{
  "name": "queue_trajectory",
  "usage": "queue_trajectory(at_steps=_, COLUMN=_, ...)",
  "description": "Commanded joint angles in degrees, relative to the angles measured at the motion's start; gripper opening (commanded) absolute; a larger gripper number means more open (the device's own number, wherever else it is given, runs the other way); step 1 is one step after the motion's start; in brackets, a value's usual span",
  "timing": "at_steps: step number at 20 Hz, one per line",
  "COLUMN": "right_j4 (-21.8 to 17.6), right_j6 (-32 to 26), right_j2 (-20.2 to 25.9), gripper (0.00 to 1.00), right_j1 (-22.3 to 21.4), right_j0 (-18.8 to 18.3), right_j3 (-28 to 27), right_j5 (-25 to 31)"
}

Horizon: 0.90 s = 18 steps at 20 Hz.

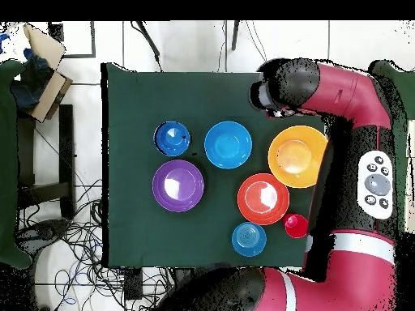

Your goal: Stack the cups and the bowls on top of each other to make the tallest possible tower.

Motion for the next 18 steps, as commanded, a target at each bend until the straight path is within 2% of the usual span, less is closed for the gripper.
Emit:
queue_trajectory(at_steps=1, right_j4=-0.3, right_j6=-4.0, right_j2=0.8, gripper=1.00, right_j1=2.5, right_j0=0.5, right_j3=-2.7, right_j5=6.7)
queue_trajectory(at_steps=4, right_j4=-1.6, right_j6=-4.3, right_j2=1.6, gripper=1.00, right_j1=8.2, right_j0=1.6, right_j3=-11.7, right_j5=9.8)
queue_trajectory(at_steps=8, right_j4=-1.8, right_j6=-6.5, right_j2=3.7, gripper=1.00, right_j1=11.7, right_j0=3.4, right_j3=-20.9, right_j5=15.7)
queue_trajectory(at_steps=14, right_j4=-2.3, right_j6=-14.7, right_j2=7.1, gripper=1.00, right_j1=14.9, right_j0=4.5, right_j3=-29.0, right_j5=22.6)
queue_trajectory(at_steps=18, right_j4=-2.8, right_j6=-16.2, right_j2=7.6, gripper=1.00, right_j1=16.7, right_j0=5.3, right_j3=-33.9, right_j5=28.3)
